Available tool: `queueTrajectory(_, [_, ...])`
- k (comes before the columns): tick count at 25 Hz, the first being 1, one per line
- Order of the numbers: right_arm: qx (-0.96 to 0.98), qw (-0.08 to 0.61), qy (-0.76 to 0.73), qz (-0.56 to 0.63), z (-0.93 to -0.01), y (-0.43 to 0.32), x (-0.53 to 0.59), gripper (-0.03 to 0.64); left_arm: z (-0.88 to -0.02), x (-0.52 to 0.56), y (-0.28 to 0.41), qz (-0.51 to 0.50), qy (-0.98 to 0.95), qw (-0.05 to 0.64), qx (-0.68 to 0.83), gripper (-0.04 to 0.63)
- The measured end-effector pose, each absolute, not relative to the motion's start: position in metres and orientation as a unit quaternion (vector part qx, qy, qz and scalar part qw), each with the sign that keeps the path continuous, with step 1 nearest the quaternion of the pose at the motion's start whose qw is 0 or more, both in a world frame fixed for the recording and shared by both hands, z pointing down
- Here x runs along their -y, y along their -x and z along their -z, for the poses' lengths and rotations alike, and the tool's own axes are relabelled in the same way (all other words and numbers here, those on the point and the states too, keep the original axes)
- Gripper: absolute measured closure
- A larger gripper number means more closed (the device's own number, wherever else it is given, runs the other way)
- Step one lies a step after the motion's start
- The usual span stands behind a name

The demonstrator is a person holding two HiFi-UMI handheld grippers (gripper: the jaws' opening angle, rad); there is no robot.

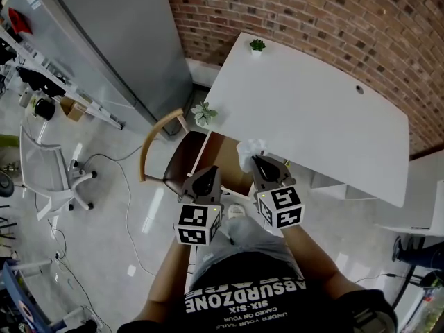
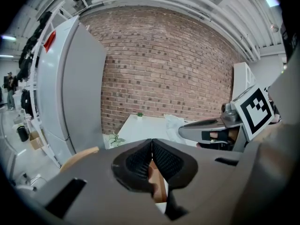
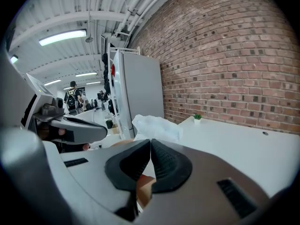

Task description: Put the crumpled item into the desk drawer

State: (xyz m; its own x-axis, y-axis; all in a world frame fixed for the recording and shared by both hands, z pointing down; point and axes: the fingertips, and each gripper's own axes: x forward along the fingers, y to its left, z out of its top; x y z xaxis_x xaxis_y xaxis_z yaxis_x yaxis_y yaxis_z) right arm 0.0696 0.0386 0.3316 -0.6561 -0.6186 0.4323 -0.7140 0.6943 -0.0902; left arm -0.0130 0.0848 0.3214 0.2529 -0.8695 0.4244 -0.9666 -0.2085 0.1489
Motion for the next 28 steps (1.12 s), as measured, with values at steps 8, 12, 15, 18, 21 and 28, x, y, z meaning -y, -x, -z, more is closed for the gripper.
queueTrajectory(8, [0.905,0.2,-0.351,-0.134,-0.347,-0.066,-0.032,0.615,-0.332,-0.078,0.016,-0.126,-0.753,0.207,0.611,0.591])
queueTrajectory(12, [0.906,0.209,-0.339,-0.141,-0.356,-0.06,-0.034,0.615,-0.341,-0.08,0.022,-0.13,-0.746,0.219,0.615,0.591])
queueTrajectory(15, [0.905,0.218,-0.334,-0.145,-0.363,-0.054,-0.031,0.615,-0.349,-0.078,0.025,-0.132,-0.745,0.23,0.612,0.591])
queueTrajectory(18, [0.903,0.223,-0.336,-0.148,-0.371,-0.045,-0.025,0.615,-0.352,-0.07,0.031,-0.128,-0.75,0.243,0.602,0.591])
queueTrajectory(21, [0.899,0.232,-0.343,-0.14,-0.378,-0.04,-0.018,0.615,-0.357,-0.059,0.039,-0.133,-0.756,0.248,0.591,0.591])
queueTrajectory(28, [0.894,0.252,-0.339,-0.152,-0.399,-0.029,-0.01,0.615,-0.367,-0.037,0.048,-0.148,-0.764,0.251,0.575,0.591])
